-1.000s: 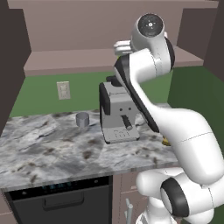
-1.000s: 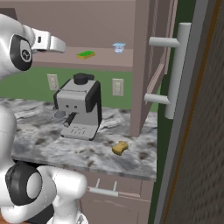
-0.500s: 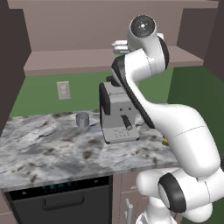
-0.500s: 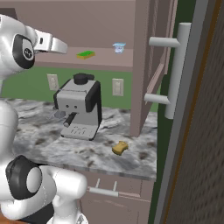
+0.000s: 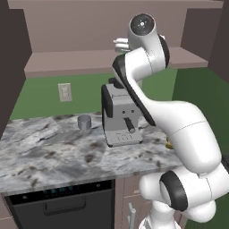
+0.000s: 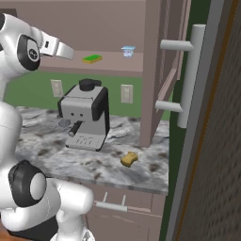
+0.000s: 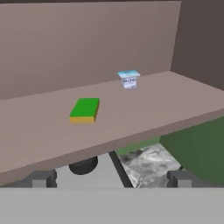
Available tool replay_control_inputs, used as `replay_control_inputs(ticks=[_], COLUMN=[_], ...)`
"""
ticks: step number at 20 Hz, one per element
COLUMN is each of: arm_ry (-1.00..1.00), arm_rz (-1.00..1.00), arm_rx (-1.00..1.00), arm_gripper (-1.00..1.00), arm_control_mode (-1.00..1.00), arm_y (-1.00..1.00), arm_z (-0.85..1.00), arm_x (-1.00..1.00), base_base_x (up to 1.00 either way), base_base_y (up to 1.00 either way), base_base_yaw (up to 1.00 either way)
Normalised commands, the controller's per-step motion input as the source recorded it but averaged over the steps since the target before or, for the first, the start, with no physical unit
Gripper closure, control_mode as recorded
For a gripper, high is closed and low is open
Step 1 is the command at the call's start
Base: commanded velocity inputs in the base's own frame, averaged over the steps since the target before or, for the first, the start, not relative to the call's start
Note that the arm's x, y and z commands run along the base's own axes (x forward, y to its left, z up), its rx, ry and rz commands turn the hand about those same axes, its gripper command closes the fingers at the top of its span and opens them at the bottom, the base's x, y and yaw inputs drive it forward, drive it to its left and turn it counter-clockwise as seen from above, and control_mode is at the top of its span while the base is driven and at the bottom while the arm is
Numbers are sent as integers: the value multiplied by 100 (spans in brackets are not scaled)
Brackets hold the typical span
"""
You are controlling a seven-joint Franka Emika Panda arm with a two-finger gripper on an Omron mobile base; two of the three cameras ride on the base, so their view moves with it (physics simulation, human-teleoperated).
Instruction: Pick the sponge and sponge from the cabinet and place them on the counter.
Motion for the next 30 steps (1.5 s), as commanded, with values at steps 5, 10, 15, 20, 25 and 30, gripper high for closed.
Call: replay_control_inputs(ticks=[5,10,15,20,25,30], arm_ry=[0,2,4,4,1,0], arm_rz=[-2,0,0,0,0,0], arm_rx=[5,2,0,0,0,0], arm_gripper=[-100,-100,-100,-100,-100,-100], arm_control_mode=[-100,-100,-100,-100,-100,-100], arm_y=[0,0,0,0,0,0], arm_z=[0,-4,-6,-6,-7,-9], arm_x=[17,22,22,23,25,26], base_base_x=[0,0,0,0,0,0], base_base_y=[0,0,0,0,0,0], base_base_yaw=[0,0,0,0,0,0])
